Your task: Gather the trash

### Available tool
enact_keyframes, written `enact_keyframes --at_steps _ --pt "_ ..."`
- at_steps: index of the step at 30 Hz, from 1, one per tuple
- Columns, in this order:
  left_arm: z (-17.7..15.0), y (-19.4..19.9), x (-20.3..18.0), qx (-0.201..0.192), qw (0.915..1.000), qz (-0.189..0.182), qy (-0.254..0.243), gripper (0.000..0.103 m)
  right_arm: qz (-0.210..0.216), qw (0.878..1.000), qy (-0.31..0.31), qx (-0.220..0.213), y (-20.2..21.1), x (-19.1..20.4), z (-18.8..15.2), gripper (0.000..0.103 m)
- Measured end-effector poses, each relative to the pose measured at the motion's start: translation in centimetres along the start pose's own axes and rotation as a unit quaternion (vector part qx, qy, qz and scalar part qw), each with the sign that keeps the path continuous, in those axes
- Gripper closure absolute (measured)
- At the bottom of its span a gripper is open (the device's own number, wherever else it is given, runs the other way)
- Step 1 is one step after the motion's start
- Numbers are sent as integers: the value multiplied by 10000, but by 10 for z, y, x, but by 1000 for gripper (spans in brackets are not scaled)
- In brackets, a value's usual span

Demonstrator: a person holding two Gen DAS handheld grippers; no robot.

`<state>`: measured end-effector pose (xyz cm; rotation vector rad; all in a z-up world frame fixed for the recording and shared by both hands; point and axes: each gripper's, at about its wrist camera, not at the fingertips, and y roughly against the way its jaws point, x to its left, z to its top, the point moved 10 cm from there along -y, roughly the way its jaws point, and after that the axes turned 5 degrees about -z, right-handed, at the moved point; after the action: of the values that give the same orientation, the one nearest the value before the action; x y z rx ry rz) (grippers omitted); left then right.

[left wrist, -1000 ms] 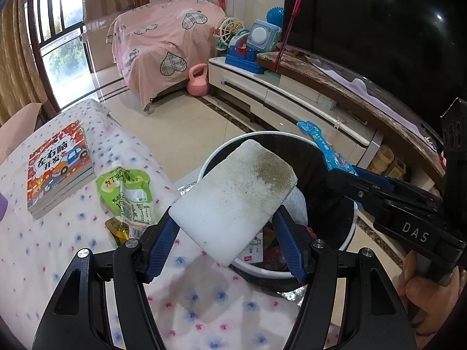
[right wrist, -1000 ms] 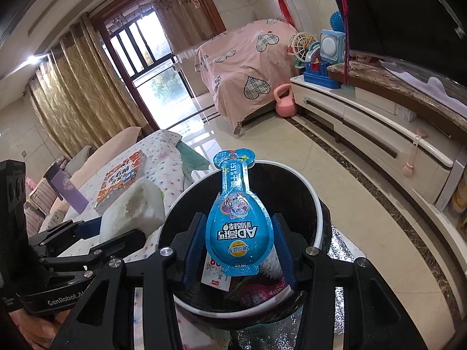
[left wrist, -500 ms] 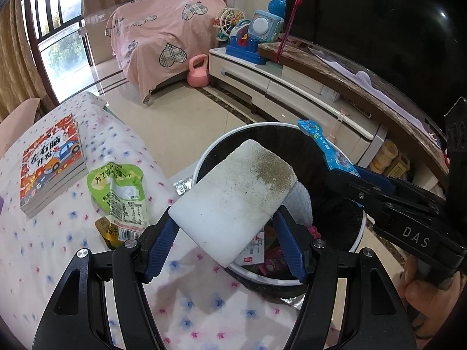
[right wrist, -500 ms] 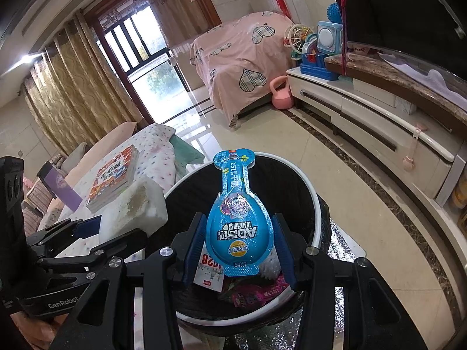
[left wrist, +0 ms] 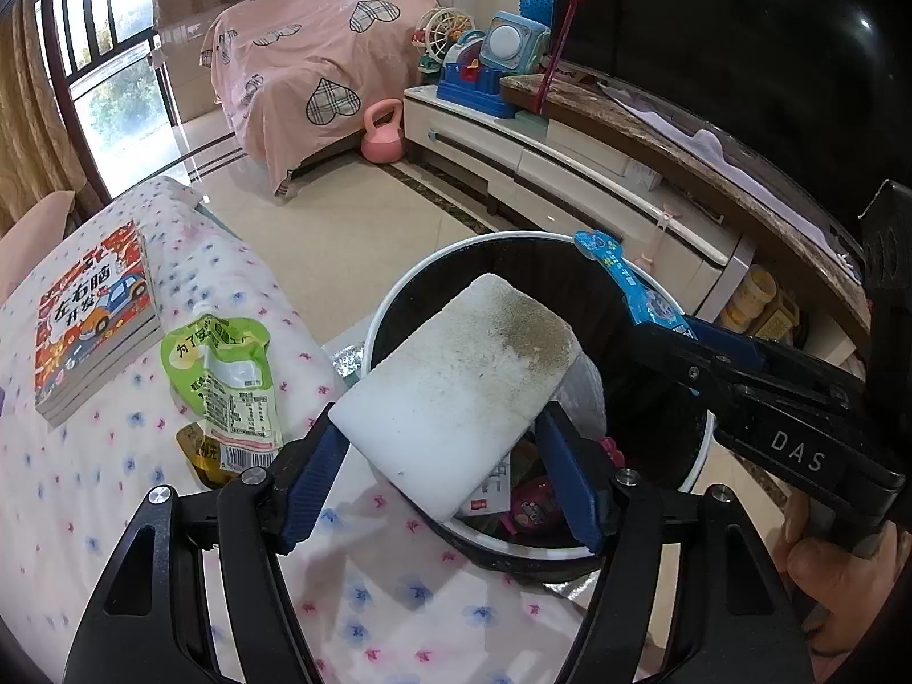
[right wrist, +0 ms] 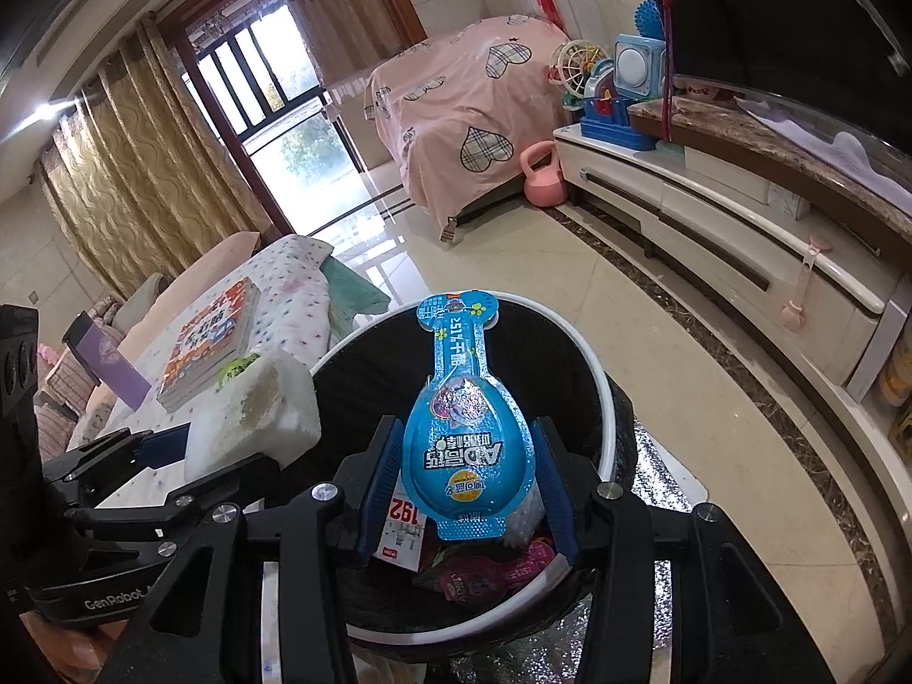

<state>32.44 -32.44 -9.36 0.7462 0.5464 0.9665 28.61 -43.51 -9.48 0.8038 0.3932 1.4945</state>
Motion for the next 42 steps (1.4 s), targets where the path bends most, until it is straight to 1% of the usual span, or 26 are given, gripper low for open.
enact_keyframes --at_steps 4,5,6,8,10,12,16,18,22,26,28,31,33,34,37,40,42 --pt "-2 -1 2 118 9999 25 11 26 31 10000 -35 -9 0 0 2 54" --pt "-3 1 4 121 9999 32 34 22 55 10000 -57 0 0 0 2 53" --pt "-3 2 6 117 9999 49 57 20 68 9999 -81 -1 0 0 2 53" --pt "-4 8 9 70 9999 59 112 19 105 9998 -150 -47 4 -1 3 48" --pt "-4 16 11 -1 9998 33 182 19 104 9997 -201 -115 11 -1 3 40" --pt "-6 25 13 -86 9997 0 248 18 103 9995 -230 -178 17 -1 3 34" --pt "-14 44 16 -256 9988 -58 408 18 200 9986 -328 -352 36 8 1 15" --pt "-21 54 19 -327 9982 -44 491 18 243 9981 -368 -427 44 11 -1 12" --pt "-40 74 29 -469 9967 -47 662 18 333 9966 -516 -555 63 20 -9 8" --pt "-62 93 37 -572 9953 -41 786 18 416 9948 -604 -704 80 31 -22 7" --pt "-73 103 41 -615 9947 -13 826 18 478 9944 -617 -711 85 38 -30 7" --pt "-99 122 46 -709 9926 -95 982 18 607 9935 -624 -731 97 52 -47 5" --pt "-111 131 49 -766 9921 -30 992 17 643 9928 -612 -801 105 60 -59 3" --pt "-119 137 52 -800 9916 10 1014 17 631 9930 -587 -813 108 64 -64 3" --pt "-129 152 60 -929 9895 25 1111 17 586 9937 -478 -822 116 76 -74 3" --pt "-135 174 70 -1208 9857 142 1170 17 434 9941 -298 -952 128 89 -78 2" --pt "-137 192 75 -1453 9818 215 1201 15 355 9929 -181 -1122 141 99 -75 1"
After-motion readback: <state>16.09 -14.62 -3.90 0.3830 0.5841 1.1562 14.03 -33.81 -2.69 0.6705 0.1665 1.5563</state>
